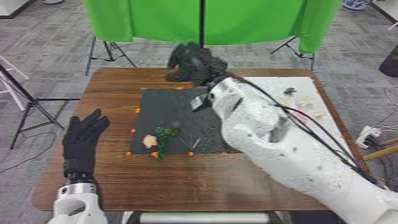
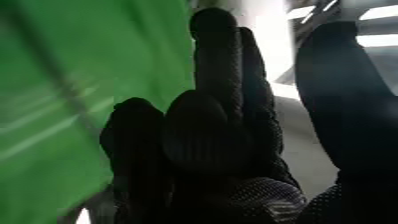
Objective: Arrange flowers
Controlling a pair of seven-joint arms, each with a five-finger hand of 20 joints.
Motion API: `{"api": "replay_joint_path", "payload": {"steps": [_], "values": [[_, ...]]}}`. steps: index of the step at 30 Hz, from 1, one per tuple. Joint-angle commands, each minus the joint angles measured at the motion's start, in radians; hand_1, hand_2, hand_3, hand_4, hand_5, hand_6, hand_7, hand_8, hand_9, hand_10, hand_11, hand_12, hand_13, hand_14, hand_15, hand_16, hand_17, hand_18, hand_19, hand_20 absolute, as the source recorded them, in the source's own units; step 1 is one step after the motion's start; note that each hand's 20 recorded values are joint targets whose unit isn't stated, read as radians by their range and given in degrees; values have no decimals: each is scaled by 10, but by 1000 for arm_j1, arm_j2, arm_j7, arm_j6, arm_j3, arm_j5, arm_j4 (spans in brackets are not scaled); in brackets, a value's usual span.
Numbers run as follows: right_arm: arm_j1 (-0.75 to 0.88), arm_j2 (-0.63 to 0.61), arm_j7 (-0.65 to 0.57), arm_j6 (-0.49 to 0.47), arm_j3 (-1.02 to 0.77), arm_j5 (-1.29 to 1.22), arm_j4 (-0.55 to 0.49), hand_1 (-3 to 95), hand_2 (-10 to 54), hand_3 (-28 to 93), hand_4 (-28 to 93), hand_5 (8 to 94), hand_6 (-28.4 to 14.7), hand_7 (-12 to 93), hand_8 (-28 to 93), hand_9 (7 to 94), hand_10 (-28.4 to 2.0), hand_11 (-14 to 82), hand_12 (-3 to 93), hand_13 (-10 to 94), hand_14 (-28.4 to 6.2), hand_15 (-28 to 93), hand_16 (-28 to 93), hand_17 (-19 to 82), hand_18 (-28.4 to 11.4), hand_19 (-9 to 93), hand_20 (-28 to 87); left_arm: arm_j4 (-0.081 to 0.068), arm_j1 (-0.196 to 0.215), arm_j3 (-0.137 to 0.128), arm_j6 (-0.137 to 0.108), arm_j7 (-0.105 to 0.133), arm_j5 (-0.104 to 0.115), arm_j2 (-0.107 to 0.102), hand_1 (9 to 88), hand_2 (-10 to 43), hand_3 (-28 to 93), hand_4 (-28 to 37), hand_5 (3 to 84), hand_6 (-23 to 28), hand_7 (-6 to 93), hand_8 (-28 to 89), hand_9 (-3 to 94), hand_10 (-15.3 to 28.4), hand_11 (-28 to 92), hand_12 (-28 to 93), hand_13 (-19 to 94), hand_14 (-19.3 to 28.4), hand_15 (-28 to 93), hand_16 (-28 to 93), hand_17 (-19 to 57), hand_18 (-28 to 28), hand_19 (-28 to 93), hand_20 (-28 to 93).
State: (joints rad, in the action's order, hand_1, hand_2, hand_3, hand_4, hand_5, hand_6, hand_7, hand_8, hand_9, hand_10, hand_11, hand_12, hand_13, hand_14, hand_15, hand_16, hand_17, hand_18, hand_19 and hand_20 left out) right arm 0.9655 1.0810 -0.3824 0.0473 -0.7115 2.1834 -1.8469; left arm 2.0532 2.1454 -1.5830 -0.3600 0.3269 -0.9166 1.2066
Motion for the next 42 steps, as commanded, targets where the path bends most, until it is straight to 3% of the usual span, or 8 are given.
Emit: {"api": "replay_joint_path", "payload": {"steps": [1, 5, 11, 26, 29, 32, 35, 42], "values": [[194, -312, -176, -468, -397, -21, -59, 396, -95, 676, -162, 646, 14, 142, -87, 672, -160, 171, 236, 780, -78, 688, 354, 586, -146, 932, 660, 17, 56, -15, -7, -13, -7, 17, 133, 150, 643, -283, 473, 59, 95, -66, 456, 144, 203, 102, 330, 163, 244, -43, 26, 108, 103, 165], [300, -319, -207, -541, -500, -37, -8, 379, -95, 661, -154, 593, 6, 117, -81, 613, -172, 150, 241, 755, -93, 693, 351, 570, -157, 932, 653, 16, 53, -9, 3, -18, -13, 22, 137, 142, 646, -283, 472, 58, 97, -65, 456, 144, 205, 102, 332, 166, 250, -43, 26, 108, 105, 166], [398, -298, -207, -460, -539, -29, 59, 358, -95, 656, -157, 585, 12, 119, -78, 617, -170, 155, 247, 762, -93, 704, 344, 572, -156, 932, 643, 13, 42, -7, 26, -33, -20, 21, 143, 136, 643, -283, 471, 57, 101, -65, 457, 144, 208, 103, 337, 171, 259, -44, 26, 109, 108, 166], [576, -240, -206, -281, -543, 112, 149, 359, -95, 675, -186, 572, 22, 133, -90, 671, -161, 201, 247, 805, -65, 714, 341, 620, -137, 932, 672, 11, 42, -4, 35, -53, -25, 27, 148, 126, 651, -283, 470, 53, 108, -65, 458, 144, 213, 107, 346, 178, 276, -46, 25, 112, 116, 168], [586, -238, -191, -179, -515, 129, 182, 402, -95, 675, -198, 568, 29, 141, -93, 678, -153, 217, 249, 830, -48, 705, 339, 633, -128, 932, 673, 12, 44, -5, 34, -53, -23, 29, 148, 123, 654, -283, 470, 54, 108, -65, 458, 143, 213, 107, 345, 178, 279, -46, 24, 112, 117, 167], [589, -242, -180, -44, -489, 133, 207, 487, -95, 644, -210, 634, 31, 173, -103, 744, -124, 217, 298, 858, -32, 697, 339, 657, -117, 932, 673, 14, 49, -5, 33, -51, -26, 31, 146, 119, 661, -283, 470, 53, 109, -65, 458, 143, 214, 108, 346, 179, 281, -46, 24, 112, 117, 167], [588, -254, -174, 15, -497, 140, 187, 635, -95, 543, -170, 768, 4, 198, 73, 880, -89, 100, 414, 899, -16, 671, 343, 693, -102, 932, 652, 16, 54, -7, 31, -49, -26, 33, 149, 114, 662, -283, 470, 53, 109, -65, 459, 144, 214, 107, 346, 180, 282, -47, 24, 112, 117, 167], [485, -308, -151, 80, -503, 162, -13, 658, -95, 562, -170, 815, -11, 203, 101, 921, -89, 103, 418, 922, -9, 652, 347, 708, -96, 932, 640, 17, 55, -10, 30, -53, -24, 26, 153, 107, 665, -283, 470, 53, 109, -65, 458, 143, 214, 108, 347, 180, 283, -48, 25, 113, 117, 167]]}}
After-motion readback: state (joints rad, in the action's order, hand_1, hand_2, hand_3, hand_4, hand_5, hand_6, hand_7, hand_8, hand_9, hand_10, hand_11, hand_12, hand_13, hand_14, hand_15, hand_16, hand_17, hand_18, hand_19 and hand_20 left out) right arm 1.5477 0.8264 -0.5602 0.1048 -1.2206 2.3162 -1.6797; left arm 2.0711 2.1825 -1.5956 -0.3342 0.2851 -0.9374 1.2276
